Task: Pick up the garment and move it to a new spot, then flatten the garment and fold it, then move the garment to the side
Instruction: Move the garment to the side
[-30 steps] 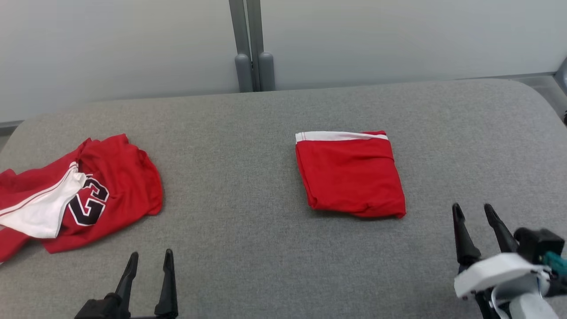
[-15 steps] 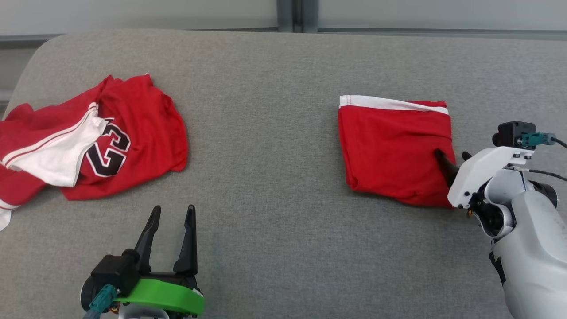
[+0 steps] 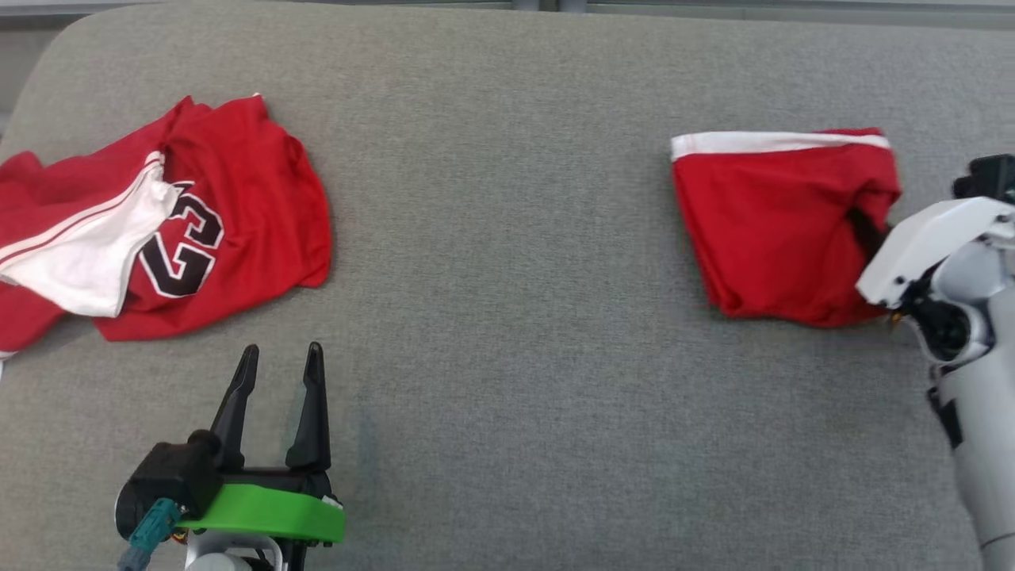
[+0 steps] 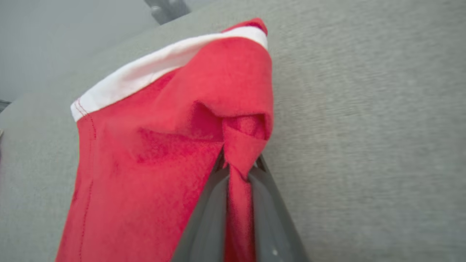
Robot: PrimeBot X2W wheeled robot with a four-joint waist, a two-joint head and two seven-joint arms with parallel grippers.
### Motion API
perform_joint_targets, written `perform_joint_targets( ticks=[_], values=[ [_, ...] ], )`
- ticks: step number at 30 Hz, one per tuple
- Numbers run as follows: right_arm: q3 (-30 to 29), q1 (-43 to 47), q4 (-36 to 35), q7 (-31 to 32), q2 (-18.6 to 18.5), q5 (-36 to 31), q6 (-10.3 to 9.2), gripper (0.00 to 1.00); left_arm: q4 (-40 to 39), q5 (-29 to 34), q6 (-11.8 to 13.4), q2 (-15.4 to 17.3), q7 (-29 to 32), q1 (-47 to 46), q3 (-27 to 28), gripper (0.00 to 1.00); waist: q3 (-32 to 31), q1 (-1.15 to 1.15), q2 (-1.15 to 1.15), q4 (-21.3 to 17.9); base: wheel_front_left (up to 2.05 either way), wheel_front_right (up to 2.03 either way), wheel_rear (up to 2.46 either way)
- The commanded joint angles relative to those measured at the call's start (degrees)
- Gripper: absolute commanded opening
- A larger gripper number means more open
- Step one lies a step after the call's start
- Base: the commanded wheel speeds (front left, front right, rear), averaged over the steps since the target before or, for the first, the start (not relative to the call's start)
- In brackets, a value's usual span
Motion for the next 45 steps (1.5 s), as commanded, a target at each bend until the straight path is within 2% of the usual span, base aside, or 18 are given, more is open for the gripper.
perform_joint_targets(
  ticks=[1,4,9,14,19,20,21,26,29,32,36,40,45],
  values=[
    [-1.6,-0.4,-0.3,-0.5,-2.3,-1.0,-0.09,0.0,-0.5,0.2,-0.2,0.8,0.0,-1.8,-0.3,1.0,5.8,0.0,0.0,-6.9,0.0,0.0,0.0],
    [-5.1,0.0,-0.5,0.3,-6.3,-3.4,-0.06,0.0,-1.5,0.0,-0.2,1.6,0.0,-3.2,-0.8,1.0,8.9,0.0,0.0,-9.1,0.0,0.0,0.0],
    [-10.6,-2.0,-1.0,-0.5,-10.4,-8.9,-0.05,0.0,-2.3,-0.1,-0.2,3.0,0.0,-4.7,-2.4,1.0,12.8,0.0,0.0,-10.6,0.0,0.0,0.0],
    [-14.9,-6.1,-1.4,-0.7,-13.0,-16.4,-0.06,0.0,-2.6,-0.4,-0.2,3.6,0.0,-6.2,-3.5,1.0,15.4,0.0,0.0,-8.5,0.0,0.0,0.0],
    [-16.6,-9.4,-1.1,0.2,-16.1,-24.0,-0.06,0.0,-2.3,-0.2,-0.2,3.8,0.0,-5.3,-2.9,1.0,15.6,0.0,0.0,-6.3,0.0,0.0,0.0],
    [-16.7,-10.1,-1.2,-0.4,-16.7,-25.6,-0.06,0.35,-2.2,-0.1,-0.2,3.8,0.0,-5.0,-2.5,1.0,15.6,0.0,0.0,-6.1,0.0,0.0,0.0],
    [-17.2,-10.8,-1.2,-1.2,-17.0,-26.9,-0.06,1.0,-1.9,-0.1,-0.2,3.7,0.0,-4.8,-2.2,1.0,15.5,0.0,0.0,-5.9,0.0,0.0,0.0],
    [-16.8,-10.5,-2.2,-5.3,-17.3,-32.2,-0.06,1.0,-1.4,-0.5,-0.2,2.6,0.0,-4.6,-1.9,1.0,13.7,0.0,0.0,-5.9,0.0,0.0,0.0],
    [-15.8,-9.0,-5.4,-10.7,-16.7,-34.4,-0.06,1.0,-1.0,-0.8,-0.2,1.9,0.0,-4.3,-1.5,1.0,11.0,0.0,0.0,-6.3,0.0,0.0,0.0],
    [-13.7,-5.7,-9.6,-16.7,-13.1,-31.8,-0.06,1.0,-0.3,-0.6,-0.2,1.6,0.0,-3.1,-0.8,1.0,7.0,0.0,0.0,-6.9,0.0,0.0,0.0],
    [-9.5,1.8,-15.9,-23.7,-10.2,-27.6,-0.1,1.0,0.7,0.2,-0.2,1.4,0.0,0.0,1.3,1.0,-0.1,0.0,0.0,-7.7,0.0,0.0,0.0],
    [-5.9,11.3,-21.3,-30.1,-7.9,-25.4,-0.09,1.0,0.6,0.9,-0.2,1.4,0.0,4.0,4.6,1.0,-6.3,0.0,0.0,-8.2,0.0,0.0,0.0],
    [-2.7,24.0,-25.6,-35.8,-2.1,-21.7,-0.1,1.0,0.2,2.6,-0.2,1.2,0.0,7.7,8.6,1.0,-11.6,0.0,0.0,-7.8,0.0,0.0,0.0]
  ],
)
